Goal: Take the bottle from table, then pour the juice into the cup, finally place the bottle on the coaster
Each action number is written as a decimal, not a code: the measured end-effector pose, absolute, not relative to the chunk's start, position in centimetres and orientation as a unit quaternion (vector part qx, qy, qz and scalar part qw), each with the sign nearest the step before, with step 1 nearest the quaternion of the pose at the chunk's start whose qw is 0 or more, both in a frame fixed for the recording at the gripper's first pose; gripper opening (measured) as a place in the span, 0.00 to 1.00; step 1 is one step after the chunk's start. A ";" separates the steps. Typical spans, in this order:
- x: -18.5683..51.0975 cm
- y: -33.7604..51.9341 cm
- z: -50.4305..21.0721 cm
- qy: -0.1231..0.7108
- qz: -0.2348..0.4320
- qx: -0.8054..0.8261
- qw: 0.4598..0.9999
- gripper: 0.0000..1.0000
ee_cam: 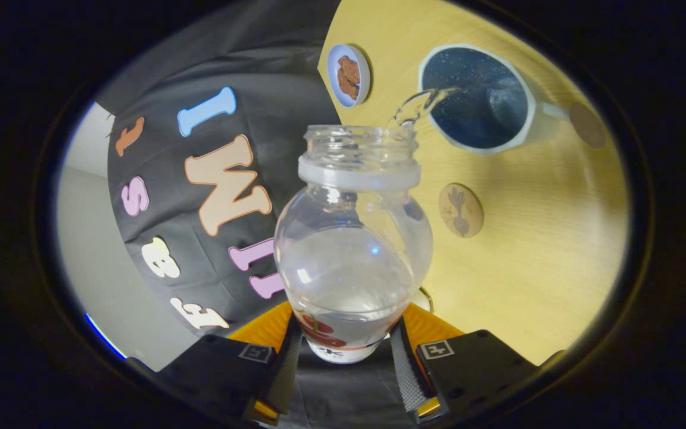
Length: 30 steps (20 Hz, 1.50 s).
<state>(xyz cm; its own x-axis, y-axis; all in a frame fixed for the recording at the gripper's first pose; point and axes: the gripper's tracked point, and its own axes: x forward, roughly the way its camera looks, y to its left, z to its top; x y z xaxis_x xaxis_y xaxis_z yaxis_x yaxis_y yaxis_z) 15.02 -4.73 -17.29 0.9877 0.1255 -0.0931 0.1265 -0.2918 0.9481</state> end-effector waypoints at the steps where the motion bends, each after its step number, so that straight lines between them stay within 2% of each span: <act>1: 15.0 -4.8 -17.1 0.077 0.000 0.806 0.588 0.75; 30: 14.1 -5.8 -13.1 0.067 0.025 0.873 0.482 0.74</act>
